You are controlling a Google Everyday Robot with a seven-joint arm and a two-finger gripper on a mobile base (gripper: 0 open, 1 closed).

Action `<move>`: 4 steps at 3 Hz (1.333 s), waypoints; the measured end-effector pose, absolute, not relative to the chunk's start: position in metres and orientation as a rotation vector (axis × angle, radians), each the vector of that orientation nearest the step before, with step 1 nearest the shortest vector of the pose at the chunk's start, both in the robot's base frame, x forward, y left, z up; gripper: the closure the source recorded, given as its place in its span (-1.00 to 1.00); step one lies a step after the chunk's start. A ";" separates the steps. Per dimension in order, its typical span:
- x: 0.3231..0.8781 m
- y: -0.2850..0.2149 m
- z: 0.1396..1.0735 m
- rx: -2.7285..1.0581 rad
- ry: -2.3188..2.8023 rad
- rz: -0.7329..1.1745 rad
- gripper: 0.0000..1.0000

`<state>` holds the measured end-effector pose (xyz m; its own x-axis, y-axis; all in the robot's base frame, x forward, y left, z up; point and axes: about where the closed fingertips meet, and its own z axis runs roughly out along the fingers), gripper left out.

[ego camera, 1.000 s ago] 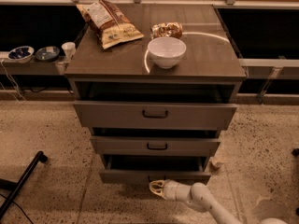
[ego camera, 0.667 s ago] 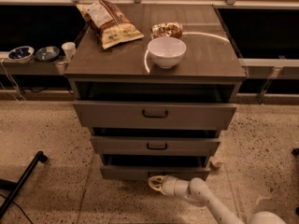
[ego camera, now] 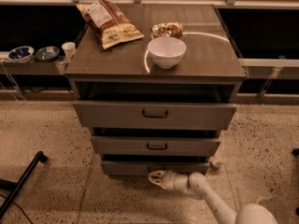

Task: Close bottom drawer

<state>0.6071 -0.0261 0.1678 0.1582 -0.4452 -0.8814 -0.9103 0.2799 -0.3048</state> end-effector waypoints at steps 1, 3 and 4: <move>0.616 -0.023 0.167 -1.321 1.460 0.562 1.00; 0.585 -0.027 0.179 -1.381 1.386 0.593 1.00; 0.533 -0.028 0.183 -1.442 1.361 0.718 1.00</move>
Offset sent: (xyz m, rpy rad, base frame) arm 0.0062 0.0029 0.0098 0.0313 -0.0081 0.0342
